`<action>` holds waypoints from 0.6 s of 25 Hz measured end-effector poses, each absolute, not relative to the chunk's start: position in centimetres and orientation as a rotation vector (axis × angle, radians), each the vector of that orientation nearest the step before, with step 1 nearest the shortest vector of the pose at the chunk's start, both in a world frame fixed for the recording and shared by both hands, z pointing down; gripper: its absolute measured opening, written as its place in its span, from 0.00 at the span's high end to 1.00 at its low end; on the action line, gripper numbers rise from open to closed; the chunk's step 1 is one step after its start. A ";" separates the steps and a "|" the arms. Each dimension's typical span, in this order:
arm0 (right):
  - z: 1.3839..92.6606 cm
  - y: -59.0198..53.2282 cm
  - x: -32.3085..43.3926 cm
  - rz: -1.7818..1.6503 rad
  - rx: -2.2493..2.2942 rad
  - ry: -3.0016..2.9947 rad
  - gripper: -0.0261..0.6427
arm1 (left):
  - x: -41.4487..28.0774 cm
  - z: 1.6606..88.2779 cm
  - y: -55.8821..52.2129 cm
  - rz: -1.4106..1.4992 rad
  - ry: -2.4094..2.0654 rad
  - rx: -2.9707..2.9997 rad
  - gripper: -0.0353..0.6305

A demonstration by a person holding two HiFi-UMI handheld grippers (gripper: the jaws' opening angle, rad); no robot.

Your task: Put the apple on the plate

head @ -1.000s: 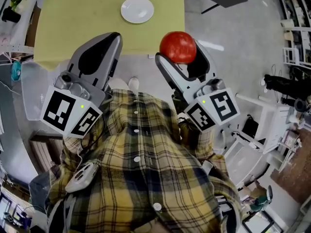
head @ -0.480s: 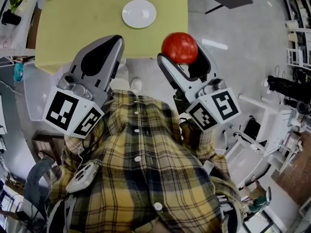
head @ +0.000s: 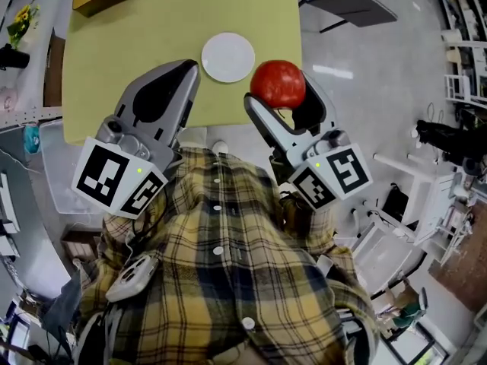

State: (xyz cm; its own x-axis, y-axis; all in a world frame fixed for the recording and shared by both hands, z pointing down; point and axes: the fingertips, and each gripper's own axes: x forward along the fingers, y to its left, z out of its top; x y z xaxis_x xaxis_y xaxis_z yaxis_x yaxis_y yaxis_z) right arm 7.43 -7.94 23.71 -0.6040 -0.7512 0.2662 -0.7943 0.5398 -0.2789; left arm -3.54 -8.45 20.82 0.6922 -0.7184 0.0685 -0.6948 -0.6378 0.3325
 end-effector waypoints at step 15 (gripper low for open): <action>24.7 -17.2 3.9 0.624 1.489 -2.532 0.39 | -6.4 22.7 -18.5 -0.043 -0.907 2.583 0.94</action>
